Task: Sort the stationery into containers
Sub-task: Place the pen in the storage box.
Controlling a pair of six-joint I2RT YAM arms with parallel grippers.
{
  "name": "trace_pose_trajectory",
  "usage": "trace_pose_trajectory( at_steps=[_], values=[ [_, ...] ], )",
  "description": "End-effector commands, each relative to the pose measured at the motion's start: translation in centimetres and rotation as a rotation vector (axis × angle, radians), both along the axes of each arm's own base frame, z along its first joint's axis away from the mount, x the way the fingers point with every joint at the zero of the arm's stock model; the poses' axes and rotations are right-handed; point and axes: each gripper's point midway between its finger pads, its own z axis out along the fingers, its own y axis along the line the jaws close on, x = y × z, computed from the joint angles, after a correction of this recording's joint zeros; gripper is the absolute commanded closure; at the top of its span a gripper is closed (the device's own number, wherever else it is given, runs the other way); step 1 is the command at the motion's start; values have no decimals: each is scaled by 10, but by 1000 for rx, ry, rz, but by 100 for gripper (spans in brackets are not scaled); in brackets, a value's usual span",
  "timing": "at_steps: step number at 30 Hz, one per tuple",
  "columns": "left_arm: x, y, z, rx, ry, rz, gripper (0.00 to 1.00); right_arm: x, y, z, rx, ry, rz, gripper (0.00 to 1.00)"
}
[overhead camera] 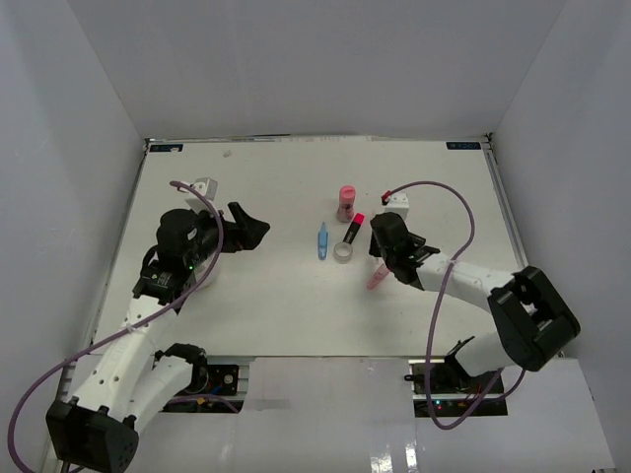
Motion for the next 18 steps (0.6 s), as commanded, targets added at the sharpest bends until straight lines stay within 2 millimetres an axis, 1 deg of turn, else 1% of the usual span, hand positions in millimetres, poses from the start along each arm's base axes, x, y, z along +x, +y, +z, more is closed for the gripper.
trace_pose_trajectory(
  at_steps=[1, 2, 3, 4, 5, 6, 7, 8, 9, 10, 11, 12, 13, 14, 16, 17, 18],
  values=[
    [-8, -28, 26, -140, 48, -103, 2, 0, 13, 41, 57, -139, 92, 92],
    [-8, -32, 33, -173, 61, -108, 2, -3, 18, 60, 105, -185, 130, 92],
    [-9, -37, 35, -185, 71, -120, 2, -7, 23, 68, 117, -211, 169, 92],
    [-8, -42, 35, -195, 87, -128, 2, -17, 28, 66, 139, -210, 227, 92],
    [-7, -46, 42, -218, 90, -127, 2, -22, 32, 82, 177, -256, 261, 92],
    [-10, -56, 47, -226, 90, -151, 2, -27, 40, 93, 212, -293, 303, 91],
    [-5, -60, 43, -224, 106, -136, 2, -34, 47, 100, 236, -311, 362, 91],
    [-3, -66, 52, -235, 100, -136, 2, -42, 49, 108, 259, -339, 394, 91],
    [-7, -81, 53, -232, 103, -164, 2, -47, 56, 118, 282, -370, 431, 91],
    [-7, -88, 53, -227, 109, -166, 2, -53, 62, 124, 295, -388, 474, 91],
    [-4, -104, 52, -216, 124, -168, 2, -60, 67, 129, 307, -408, 506, 90],
    [-3, -112, 51, -213, 131, -171, 2, -63, 70, 137, 312, -444, 531, 90],
    [-2, -122, 51, -209, 136, -176, 2, -66, 73, 140, 321, -454, 542, 90],
    [0, -138, 50, -191, 138, -177, 2, -70, 75, 141, 317, -466, 560, 90],
    [4, -153, 48, -172, 140, -169, 2, -74, 78, 147, 337, -487, 582, 89],
    [8, -165, 45, -159, 143, -165, 2, -77, 80, 146, 344, -487, 591, 89],
    [9, -170, 43, -160, 154, -161, 4, -79, 81, 150, 361, -503, 599, 89]
  ],
)
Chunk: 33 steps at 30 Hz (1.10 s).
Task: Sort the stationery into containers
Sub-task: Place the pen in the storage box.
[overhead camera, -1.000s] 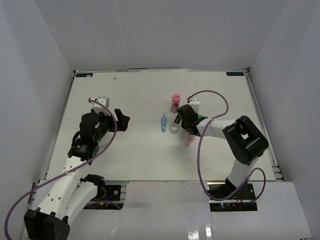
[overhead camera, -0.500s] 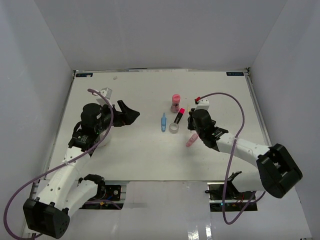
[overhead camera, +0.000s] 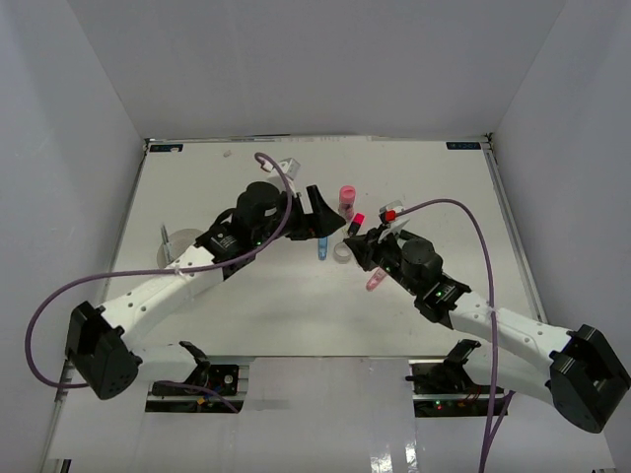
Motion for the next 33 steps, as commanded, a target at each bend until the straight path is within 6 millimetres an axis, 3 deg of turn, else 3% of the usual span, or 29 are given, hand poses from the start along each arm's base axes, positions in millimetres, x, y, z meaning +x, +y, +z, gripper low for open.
trace_pose_trajectory(
  at_steps=[1, 12, 19, 23, 28, 30, 32, 33],
  values=[
    [15, -15, 10, -9, -18, 80, 5, -8, 9, 29, 79, -108, 63, 89],
    [27, -46, -13, 4, 25, 108, 35, -15, 0, 32, 117, -139, 52, 87],
    [30, -53, -10, -14, 13, 103, 57, -16, -2, 29, 127, -136, 45, 86],
    [29, -55, -9, -19, 7, 97, 83, -16, -2, 28, 132, -133, 45, 83],
    [29, -53, -8, -19, -10, 96, 96, -15, -1, 24, 126, -124, 45, 67],
    [28, -51, -8, -10, -26, 94, 99, -15, -1, 21, 117, -118, 44, 53],
    [32, -46, -10, 16, -42, 120, 100, -15, -2, 21, 109, -116, 42, 46],
    [34, -41, -9, 36, -63, 133, 100, -15, -3, 20, 105, -114, 39, 33]
  ],
)
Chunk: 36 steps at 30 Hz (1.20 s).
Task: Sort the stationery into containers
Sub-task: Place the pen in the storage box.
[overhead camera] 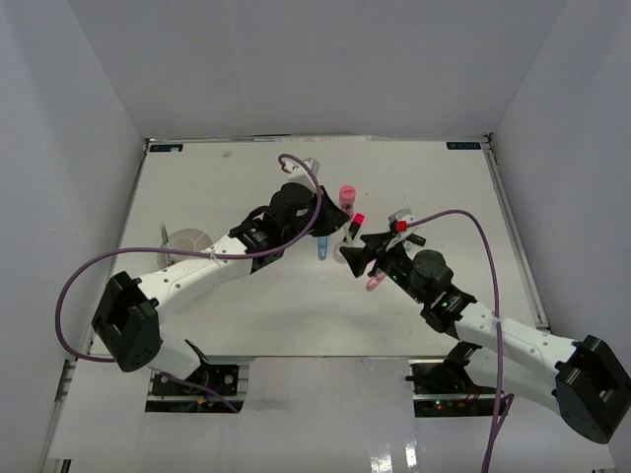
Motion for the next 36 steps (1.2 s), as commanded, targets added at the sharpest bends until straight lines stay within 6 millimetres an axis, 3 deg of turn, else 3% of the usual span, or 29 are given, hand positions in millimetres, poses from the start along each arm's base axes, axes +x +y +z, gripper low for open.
trace_pose_trajectory(
  at_steps=[1, 4, 6, 9, 10, 11, 12, 13, 18, 22, 28, 34, 36],
  values=[
    [9, 17, 21, 43, -95, 72, 100, 2, -3, 9, 9, -37, -19, 21],
    [19, 52, 22, 177, -143, 188, 100, 4, -10, 2, -31, -26, -49, 2],
    [22, 77, 21, 279, -169, 238, 100, 6, -17, -8, -65, -2, -84, 10],
    [27, 130, 30, 385, -192, 361, 100, 6, -20, -18, -102, 15, -96, 10],
    [28, 159, 35, 427, -190, 422, 100, 6, -21, -22, -113, 23, -99, 10],
    [31, 172, 31, 453, -170, 451, 100, 6, -21, -24, -118, 30, -94, 10],
    [29, 191, 40, 461, -182, 484, 100, 5, -21, -25, -121, 33, -94, 10],
    [34, 221, 41, 482, -162, 553, 100, 4, -20, -27, -125, 41, -88, 10],
    [15, 316, 55, 643, -143, 749, 100, 0, -17, -34, -129, 63, -64, 10],
    [0, 356, 61, 754, -132, 831, 100, -3, -14, -36, -125, 77, -43, 10],
    [-3, 411, 57, 857, -91, 974, 98, -4, -16, -37, -130, 70, -41, 10],
    [2, 440, 56, 862, -120, 1058, 98, -6, -18, -33, -122, 55, -38, 10],
    [2, 445, 43, 876, -108, 1064, 98, -6, -21, -32, -119, 50, -47, 10]
  ],
)
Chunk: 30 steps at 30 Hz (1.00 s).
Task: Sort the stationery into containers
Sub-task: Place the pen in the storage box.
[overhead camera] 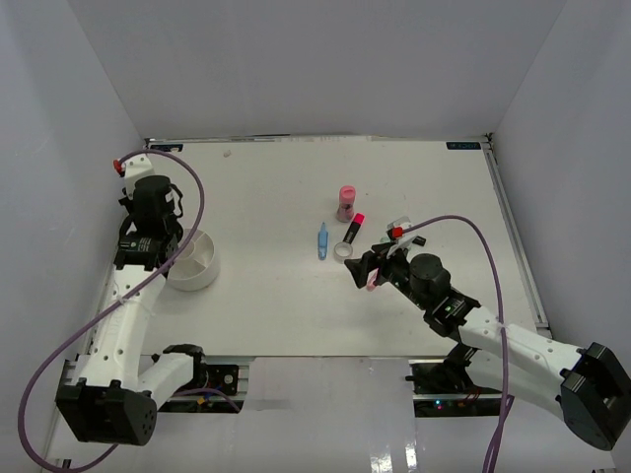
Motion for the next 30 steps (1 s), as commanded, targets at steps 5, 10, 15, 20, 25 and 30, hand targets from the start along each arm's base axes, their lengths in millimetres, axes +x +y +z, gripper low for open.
trace_pose_trajectory(
  at_steps=[5, 10, 15, 20, 25, 30],
  values=[
    [4, 19, -20, 17, -49, 41, 99, -1, -4, 9, 13, -42, -8, 10],
    [6, 21, -48, 21, -35, 41, 97, 0, -4, 9, 12, -43, -8, 10],
    [9, 19, -69, 6, -9, 29, 91, 1, -6, 7, 8, -40, -15, 10],
    [9, 16, -88, -22, 26, 27, 73, 2, -7, 5, 0, -39, -21, 10],
    [10, 13, -89, -41, 33, 19, 53, 3, -6, 3, -7, -35, -23, 10],
    [7, 9, -87, -76, 33, 19, 39, 5, -8, 1, -12, -29, -33, 10]
  ],
)
